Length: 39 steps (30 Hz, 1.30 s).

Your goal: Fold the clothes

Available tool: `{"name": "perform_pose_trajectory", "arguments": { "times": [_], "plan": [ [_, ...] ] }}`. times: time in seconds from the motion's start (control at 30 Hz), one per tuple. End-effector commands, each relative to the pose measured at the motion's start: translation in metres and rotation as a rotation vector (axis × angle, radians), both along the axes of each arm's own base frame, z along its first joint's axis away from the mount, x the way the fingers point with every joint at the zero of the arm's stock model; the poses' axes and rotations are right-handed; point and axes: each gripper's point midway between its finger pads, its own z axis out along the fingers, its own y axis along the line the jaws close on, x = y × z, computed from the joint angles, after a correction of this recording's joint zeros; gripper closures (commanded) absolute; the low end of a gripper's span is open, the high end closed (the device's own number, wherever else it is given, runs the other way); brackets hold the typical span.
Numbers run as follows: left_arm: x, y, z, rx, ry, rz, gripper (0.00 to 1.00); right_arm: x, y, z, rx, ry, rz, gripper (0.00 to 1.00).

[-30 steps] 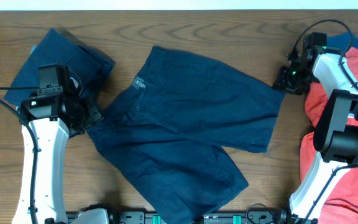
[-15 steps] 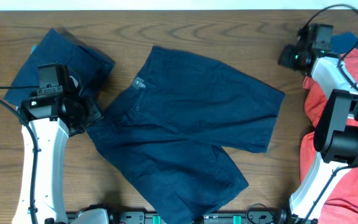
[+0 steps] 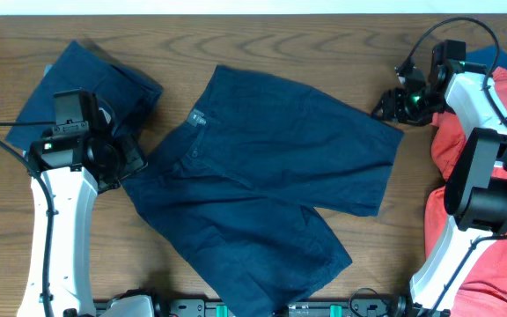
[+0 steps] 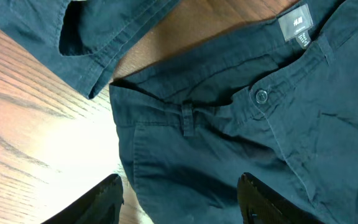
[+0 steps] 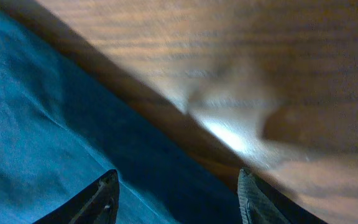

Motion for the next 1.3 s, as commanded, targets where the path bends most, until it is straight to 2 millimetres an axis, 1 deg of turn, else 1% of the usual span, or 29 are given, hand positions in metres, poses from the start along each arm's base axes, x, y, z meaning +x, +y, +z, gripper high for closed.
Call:
{"name": "perform_pose_trajectory", "arguments": {
  "times": [0.0,0.07,0.1,0.13,0.17,0.23,0.27,0.3,0.4,0.47,0.5,0.57,0.6,0.63,0.67,0.7,0.73,0.77,0.87,0.9,0.93,1.03,1.13,1.2,1.27],
  "plan": [
    [-0.001,0.001,0.001,0.007,-0.005,-0.011,0.39,-0.012,-0.004,-0.004,-0.056,0.016,0.087,0.41],
    [-0.002,0.001,0.001,0.006,-0.002,-0.011,0.39,-0.021,-0.001,-0.011,-0.071,0.039,0.130,0.43],
    [-0.002,0.001,0.001,0.006,-0.001,-0.011,0.40,-0.024,-0.003,-0.017,-0.099,0.046,0.132,0.45],
    [-0.002,0.001,0.001,0.005,-0.001,-0.011,0.39,-0.024,-0.005,-0.022,-0.120,0.047,0.134,0.48],
    [-0.002,0.001,0.001,0.006,-0.001,-0.011,0.39,-0.024,-0.005,-0.025,-0.130,0.039,0.137,0.54],
    [-0.002,0.001,0.001,0.005,-0.002,-0.011,0.39,-0.016,-0.005,-0.030,-0.136,0.003,0.118,0.78],
    [-0.002,0.001,0.001,0.006,-0.002,-0.011,0.39,-0.007,-0.006,-0.030,-0.136,-0.022,0.076,0.98],
    [-0.002,0.001,0.001,0.006,-0.002,-0.011,0.39,0.003,-0.007,-0.028,-0.134,-0.052,0.034,0.99],
    [-0.001,0.001,0.001,0.006,-0.007,-0.011,0.39,0.050,-0.015,-0.012,-0.119,-0.208,-0.122,0.99],
    [-0.001,0.001,0.001,0.006,-0.006,-0.011,0.39,0.080,-0.020,0.006,-0.095,-0.327,-0.197,0.99],
    [-0.001,0.001,0.001,0.006,-0.006,-0.011,0.39,0.098,-0.023,0.019,-0.080,-0.399,-0.240,0.99],
    [-0.001,0.001,0.001,0.006,-0.006,-0.011,0.39,0.120,-0.022,0.042,-0.026,-0.494,-0.281,0.99],
    [-0.001,0.001,0.001,0.006,-0.006,-0.011,0.39,0.126,-0.019,0.052,0.005,-0.526,-0.277,0.99],
    [-0.001,0.001,0.001,0.006,-0.007,-0.011,0.39,0.131,-0.016,0.060,0.034,-0.548,-0.267,0.86],
    [-0.001,0.001,0.002,0.006,-0.007,-0.011,0.39,0.133,-0.013,0.067,0.057,-0.555,-0.262,0.50],
    [-0.001,0.001,0.001,0.006,-0.007,-0.011,0.39,0.133,-0.011,0.069,0.067,-0.554,-0.255,0.29],
    [-0.001,0.001,0.001,0.006,-0.007,-0.011,0.39,0.132,-0.009,0.071,0.076,-0.548,-0.249,0.14],
    [-0.001,0.001,0.001,0.006,-0.007,-0.011,0.39,0.131,-0.009,0.071,0.080,-0.536,-0.247,0.09],
    [0.001,-0.006,0.002,-0.030,-0.016,-0.024,0.34,0.121,-0.009,0.080,0.097,-0.507,-0.220,0.02],
    [0.002,-0.009,0.002,-0.047,-0.019,-0.030,0.34,0.115,-0.009,0.086,0.111,-0.495,-0.212,0.03],
    [0.002,-0.011,0.002,-0.053,-0.020,-0.043,0.34,0.109,-0.009,0.093,0.126,-0.487,-0.205,0.03],
    [0.003,-0.017,-0.003,-0.035,-0.008,-0.127,0.35,0.087,-0.006,0.123,0.179,-0.461,-0.198,0.06],
    [0.007,-0.023,-0.016,-0.028,0.003,-0.174,0.35,0.062,-0.002,0.154,0.189,-0.443,-0.200,0.08],
    [0.009,-0.024,-0.030,-0.018,0.030,-0.184,0.36,0.045,0.003,0.173,0.191,-0.431,-0.200,0.09],
    [0.010,-0.024,-0.046,-0.011,0.072,-0.198,0.40,0.025,0.009,0.189,0.193,-0.411,-0.198,0.10]
  ]
}}
